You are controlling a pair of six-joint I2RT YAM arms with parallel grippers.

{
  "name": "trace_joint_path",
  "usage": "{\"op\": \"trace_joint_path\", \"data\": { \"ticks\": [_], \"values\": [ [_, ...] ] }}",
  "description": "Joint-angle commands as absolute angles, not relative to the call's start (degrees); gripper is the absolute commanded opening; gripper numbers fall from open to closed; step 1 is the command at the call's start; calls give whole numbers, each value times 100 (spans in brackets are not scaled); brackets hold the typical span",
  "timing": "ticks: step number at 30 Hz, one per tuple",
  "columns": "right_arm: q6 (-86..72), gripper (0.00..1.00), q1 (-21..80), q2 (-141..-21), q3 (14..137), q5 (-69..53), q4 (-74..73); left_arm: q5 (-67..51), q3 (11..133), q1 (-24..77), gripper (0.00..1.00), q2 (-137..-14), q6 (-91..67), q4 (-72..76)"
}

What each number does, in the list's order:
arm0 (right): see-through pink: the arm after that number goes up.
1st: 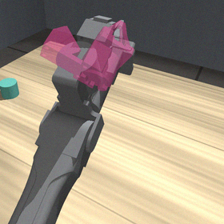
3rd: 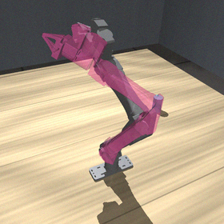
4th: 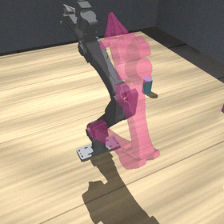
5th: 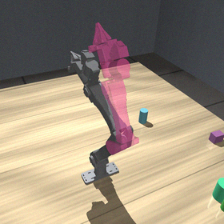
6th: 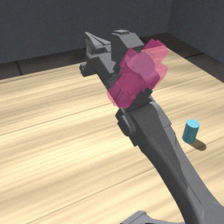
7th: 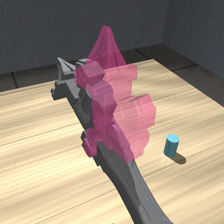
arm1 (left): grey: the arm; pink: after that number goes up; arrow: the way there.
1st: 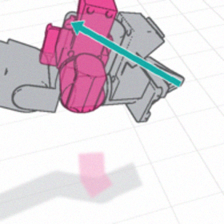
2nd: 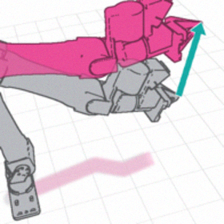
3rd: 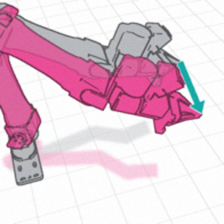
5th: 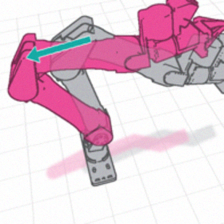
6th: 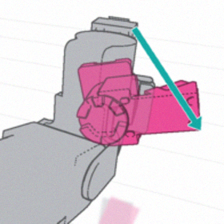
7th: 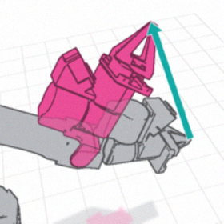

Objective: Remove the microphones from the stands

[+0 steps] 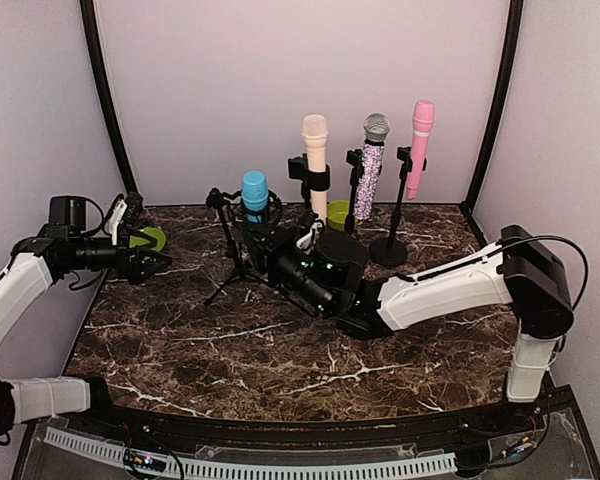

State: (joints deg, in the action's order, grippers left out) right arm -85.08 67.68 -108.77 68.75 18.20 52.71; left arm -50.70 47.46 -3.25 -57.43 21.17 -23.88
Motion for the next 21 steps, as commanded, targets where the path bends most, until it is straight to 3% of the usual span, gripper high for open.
{"op": "trace_joint_path", "data": {
  "ticks": [1,13,21],
  "values": [
    [-8565,0,6848,-10468,6483,1547,5239,-5175,5289,201,99,-6087,2230,-2423],
    [-8836,0,6855,-10362,6407,1157,5362,-4821,6310,1510,98,-6769,3053,-1703],
    [-8901,0,6748,-9911,5768,1002,5398,-4857,6638,1896,86,-7634,2794,-1083]
  ]
}}
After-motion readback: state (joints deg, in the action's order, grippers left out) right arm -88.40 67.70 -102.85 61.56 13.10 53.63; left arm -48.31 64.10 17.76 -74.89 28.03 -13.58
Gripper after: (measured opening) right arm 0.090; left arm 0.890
